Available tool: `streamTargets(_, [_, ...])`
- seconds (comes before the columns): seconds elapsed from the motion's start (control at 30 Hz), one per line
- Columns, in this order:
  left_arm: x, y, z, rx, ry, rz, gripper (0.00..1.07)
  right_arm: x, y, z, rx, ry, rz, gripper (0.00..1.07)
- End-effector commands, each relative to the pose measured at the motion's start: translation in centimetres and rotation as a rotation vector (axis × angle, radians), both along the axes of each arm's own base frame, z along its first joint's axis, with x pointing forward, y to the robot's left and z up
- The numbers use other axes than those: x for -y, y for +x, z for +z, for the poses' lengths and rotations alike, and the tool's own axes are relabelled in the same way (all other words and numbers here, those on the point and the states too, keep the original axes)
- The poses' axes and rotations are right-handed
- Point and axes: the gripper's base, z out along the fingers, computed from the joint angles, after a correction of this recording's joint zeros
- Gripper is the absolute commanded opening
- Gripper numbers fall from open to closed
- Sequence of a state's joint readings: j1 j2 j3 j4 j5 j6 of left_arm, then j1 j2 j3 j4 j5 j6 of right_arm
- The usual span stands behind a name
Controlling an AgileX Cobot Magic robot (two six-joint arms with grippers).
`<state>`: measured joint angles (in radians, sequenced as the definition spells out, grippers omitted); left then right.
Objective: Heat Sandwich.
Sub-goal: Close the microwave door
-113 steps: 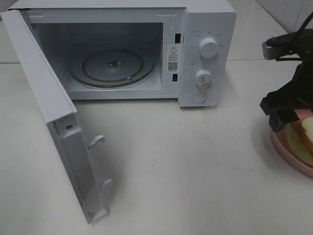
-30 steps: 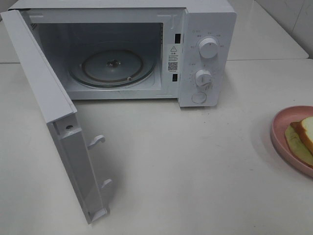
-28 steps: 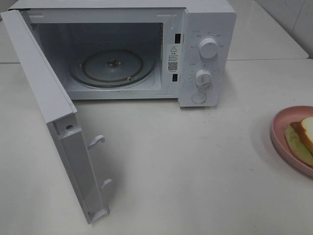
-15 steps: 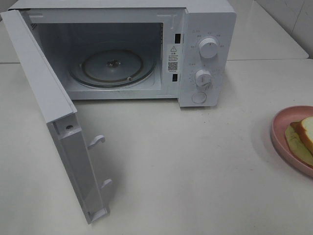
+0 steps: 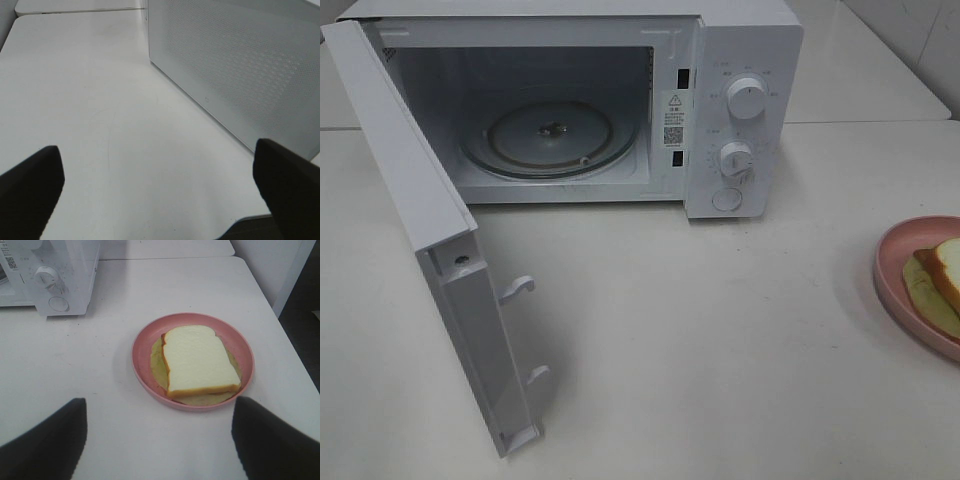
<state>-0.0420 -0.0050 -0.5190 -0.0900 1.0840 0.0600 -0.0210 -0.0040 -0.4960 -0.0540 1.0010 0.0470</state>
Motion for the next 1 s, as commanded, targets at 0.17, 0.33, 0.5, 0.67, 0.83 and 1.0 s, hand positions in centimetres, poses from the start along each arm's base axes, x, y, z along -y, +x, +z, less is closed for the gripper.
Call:
streamTargets(0.17, [0.0, -0.2, 0.1, 0.027, -0.007, 0.003, 0.98, 0.0, -0.4, 0.0, 0.033, -0.007, -0.005, 0.76])
streamTargets(0.33, [0.0, -0.2, 0.1, 0.027, -0.007, 0.003, 0.98, 0.0, -0.4, 0.0, 0.033, -0.007, -0.005, 0.76])
streamTargets(0.5, [0.0, -0.2, 0.1, 0.027, -0.006, 0.003, 0.98, 0.0, -0.4, 0.0, 0.033, -0.007, -0.005, 0.76])
streamTargets(0.67, [0.0, -0.2, 0.1, 0.027, -0.01, 0.002, 0.98, 0.0, -0.4, 0.0, 0.033, -0.007, -0.005, 0.76])
streamTargets(0.83, [0.0, -0.3, 0.9, 0.076, -0.021, 0.006, 0.98, 0.0, -0.4, 0.0, 0.033, -0.007, -0.005, 0.76])
streamTargets(1.0, [0.0, 1.2, 1.7, 0.073, -0.028, 0.014, 0.87, 0.0, -0.4, 0.0, 0.033, -0.007, -0.005, 0.76])
